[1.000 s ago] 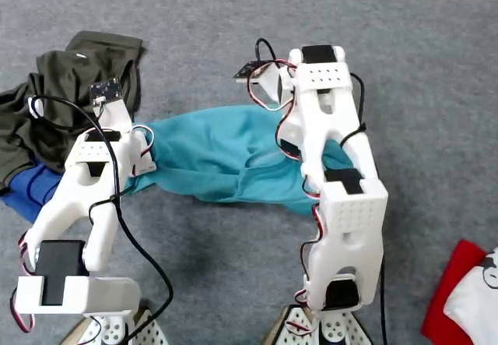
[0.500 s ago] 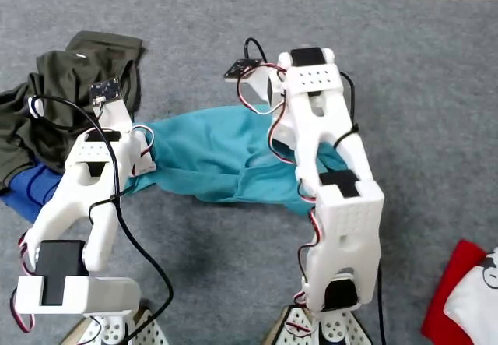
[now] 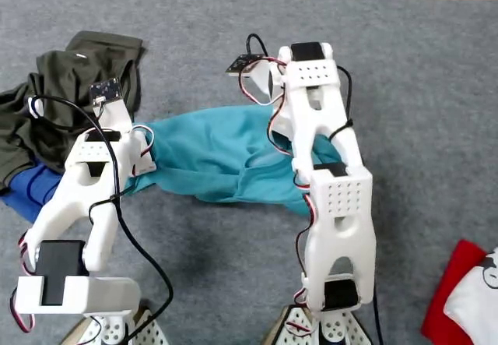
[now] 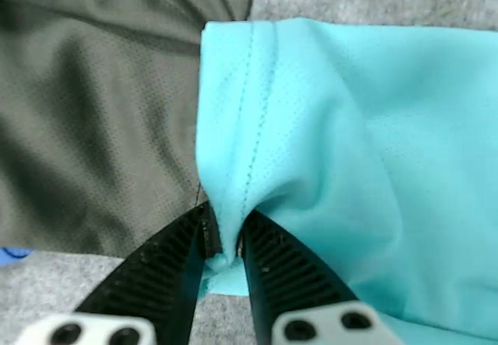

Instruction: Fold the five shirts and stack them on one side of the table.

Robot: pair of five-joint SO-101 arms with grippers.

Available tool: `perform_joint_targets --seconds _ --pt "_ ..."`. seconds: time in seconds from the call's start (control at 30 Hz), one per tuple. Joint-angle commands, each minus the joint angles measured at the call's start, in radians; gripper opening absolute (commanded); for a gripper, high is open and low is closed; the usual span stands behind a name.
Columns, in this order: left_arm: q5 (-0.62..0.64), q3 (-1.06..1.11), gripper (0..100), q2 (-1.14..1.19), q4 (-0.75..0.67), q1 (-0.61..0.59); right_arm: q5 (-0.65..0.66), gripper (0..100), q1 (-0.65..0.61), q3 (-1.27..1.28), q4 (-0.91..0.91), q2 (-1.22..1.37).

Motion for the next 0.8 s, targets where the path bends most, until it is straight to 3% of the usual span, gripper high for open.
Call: perform_joint_targets --seconds 0.0,0.27,0.47,0.77 --pt "-0.006 0.000 2 -0.002 -0.009 0.006 0.012 18.1 0.018 -0.056 0.023 -0.007" --pt "-0.006 0.000 2 -0.002 -0.009 0.006 0.009 16.9 0.019 -0.008 0.023 -0.008" --pt "-0.006 0.000 2 -0.002 -0.009 0.006 0.005 3.3 0.028 -0.002 0.023 -0.008" --pt "-0.006 0.000 2 -0.002 -0.009 0.006 0.011 4.1 0.062 -0.004 0.023 -0.007"
